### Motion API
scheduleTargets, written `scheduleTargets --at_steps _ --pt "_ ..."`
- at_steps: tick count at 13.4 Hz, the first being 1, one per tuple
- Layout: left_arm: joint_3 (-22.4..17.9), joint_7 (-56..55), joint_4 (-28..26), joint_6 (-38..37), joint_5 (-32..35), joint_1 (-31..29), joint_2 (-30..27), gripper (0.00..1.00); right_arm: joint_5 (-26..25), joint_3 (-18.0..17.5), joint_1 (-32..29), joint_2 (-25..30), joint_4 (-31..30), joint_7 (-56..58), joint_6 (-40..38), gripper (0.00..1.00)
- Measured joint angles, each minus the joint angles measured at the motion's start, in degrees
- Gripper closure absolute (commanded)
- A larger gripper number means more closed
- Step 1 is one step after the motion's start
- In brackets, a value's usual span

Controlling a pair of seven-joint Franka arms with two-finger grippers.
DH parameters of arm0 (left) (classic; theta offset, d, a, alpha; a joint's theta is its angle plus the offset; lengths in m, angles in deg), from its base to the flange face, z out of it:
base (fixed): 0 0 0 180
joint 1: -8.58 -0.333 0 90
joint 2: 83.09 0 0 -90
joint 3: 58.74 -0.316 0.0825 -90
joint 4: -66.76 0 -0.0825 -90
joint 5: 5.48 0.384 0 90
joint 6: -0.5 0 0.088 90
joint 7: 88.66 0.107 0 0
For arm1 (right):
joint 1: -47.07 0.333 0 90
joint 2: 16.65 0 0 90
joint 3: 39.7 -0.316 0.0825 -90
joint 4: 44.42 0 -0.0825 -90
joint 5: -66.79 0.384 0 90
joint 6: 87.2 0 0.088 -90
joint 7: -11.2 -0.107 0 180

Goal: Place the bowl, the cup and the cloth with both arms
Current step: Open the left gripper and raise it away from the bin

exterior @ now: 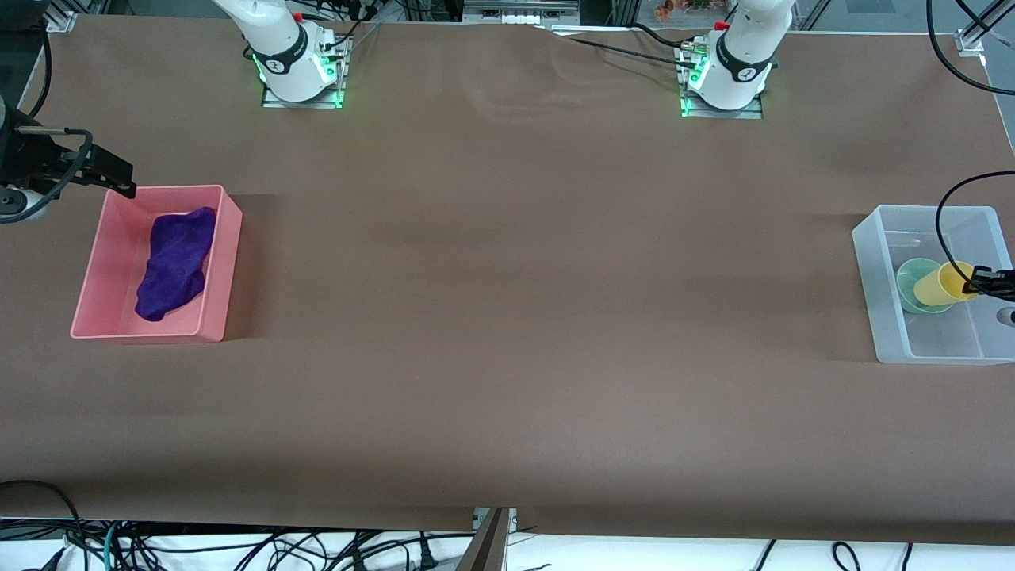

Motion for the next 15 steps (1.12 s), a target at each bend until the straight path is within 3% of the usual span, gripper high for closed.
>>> scheduleTargets --at_steps 7,12,15 --pt "2.4 0.4 0.7 1.3 0.0 0.5 -2.0 0.0 0.0 0.0 0.0 0.0 0.0 0.0 0.0 0.0" --pt "5.7 -5.4 2.1 -12.8 0.0 7.3 -11.1 0.0 0.0 0.0 0.0 0.0 0.0 -0.1 0.0 0.0" --pt "11.5 -14.2 2.2 -19.2 0.0 11.2 -15.4 0.0 0.0 0.0 0.0 0.0 0.0 -0.1 0.0 0.0"
